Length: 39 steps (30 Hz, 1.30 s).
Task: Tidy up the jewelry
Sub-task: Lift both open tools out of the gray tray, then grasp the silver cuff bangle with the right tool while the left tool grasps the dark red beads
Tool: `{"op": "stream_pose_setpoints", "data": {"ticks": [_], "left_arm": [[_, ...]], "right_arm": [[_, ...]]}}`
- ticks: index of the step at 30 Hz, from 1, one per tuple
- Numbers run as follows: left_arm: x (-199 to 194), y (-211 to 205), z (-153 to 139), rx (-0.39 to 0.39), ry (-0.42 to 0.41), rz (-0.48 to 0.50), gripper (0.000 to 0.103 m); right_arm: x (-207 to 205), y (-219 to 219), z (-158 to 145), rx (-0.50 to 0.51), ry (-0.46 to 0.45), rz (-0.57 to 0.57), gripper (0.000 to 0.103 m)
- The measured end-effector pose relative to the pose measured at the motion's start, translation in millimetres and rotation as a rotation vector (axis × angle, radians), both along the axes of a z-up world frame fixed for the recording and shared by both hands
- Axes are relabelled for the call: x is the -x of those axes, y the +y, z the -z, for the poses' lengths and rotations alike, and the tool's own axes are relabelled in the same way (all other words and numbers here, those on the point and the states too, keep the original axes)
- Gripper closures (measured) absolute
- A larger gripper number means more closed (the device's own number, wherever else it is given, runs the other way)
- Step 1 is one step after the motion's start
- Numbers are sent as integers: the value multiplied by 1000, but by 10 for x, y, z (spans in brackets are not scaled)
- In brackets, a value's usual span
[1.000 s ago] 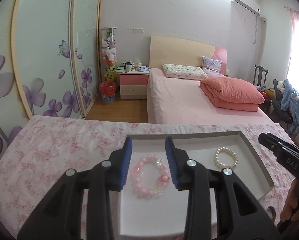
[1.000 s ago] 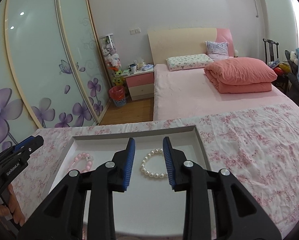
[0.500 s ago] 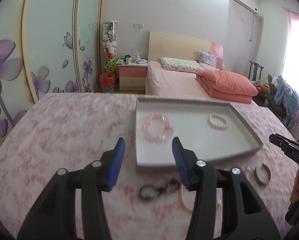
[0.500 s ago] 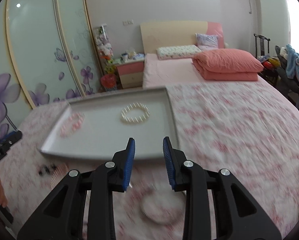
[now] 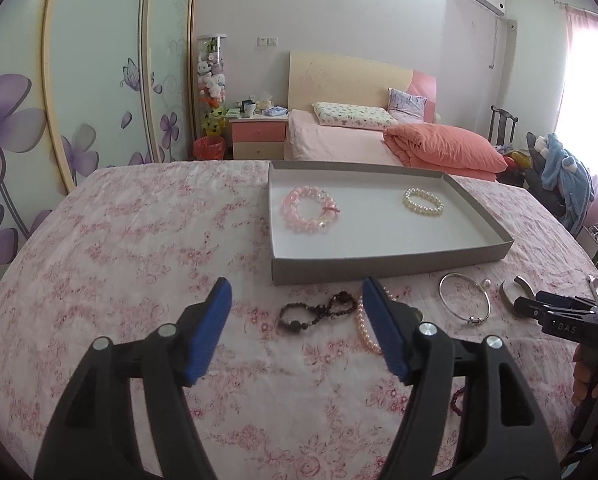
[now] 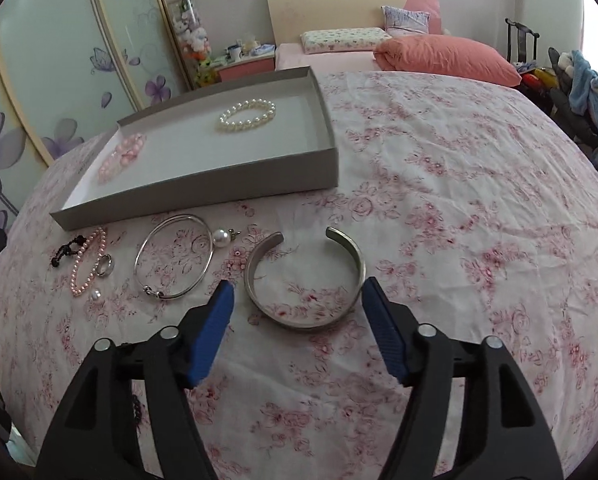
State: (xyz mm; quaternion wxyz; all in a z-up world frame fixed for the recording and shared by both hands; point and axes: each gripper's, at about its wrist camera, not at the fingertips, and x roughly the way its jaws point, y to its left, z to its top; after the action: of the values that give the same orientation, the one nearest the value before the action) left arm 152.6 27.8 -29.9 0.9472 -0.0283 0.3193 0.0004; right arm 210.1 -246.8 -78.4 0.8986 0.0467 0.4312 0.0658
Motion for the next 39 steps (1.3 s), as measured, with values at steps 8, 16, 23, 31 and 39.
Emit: {"op": "stream_pose_setpoints", "data": {"ticks": [8, 16, 23, 31, 39], "left_arm": [[-35, 4, 118, -19, 44, 2, 33], [-64, -45, 190, -29, 71, 15, 30], [104, -292, 140, 8, 74, 120, 30], [324, -883, 224, 10, 111, 297, 30], [356, -1195, 436, -31, 179, 349, 30]], "right_arm": [[-122, 108, 83, 104, 10, 24, 31], [-153, 113, 83, 113, 2, 31, 35], [-150, 104, 85, 111, 1, 28, 35], [-71, 55, 86, 113, 3, 49, 35], [79, -82, 79, 108, 11, 67, 35]]}}
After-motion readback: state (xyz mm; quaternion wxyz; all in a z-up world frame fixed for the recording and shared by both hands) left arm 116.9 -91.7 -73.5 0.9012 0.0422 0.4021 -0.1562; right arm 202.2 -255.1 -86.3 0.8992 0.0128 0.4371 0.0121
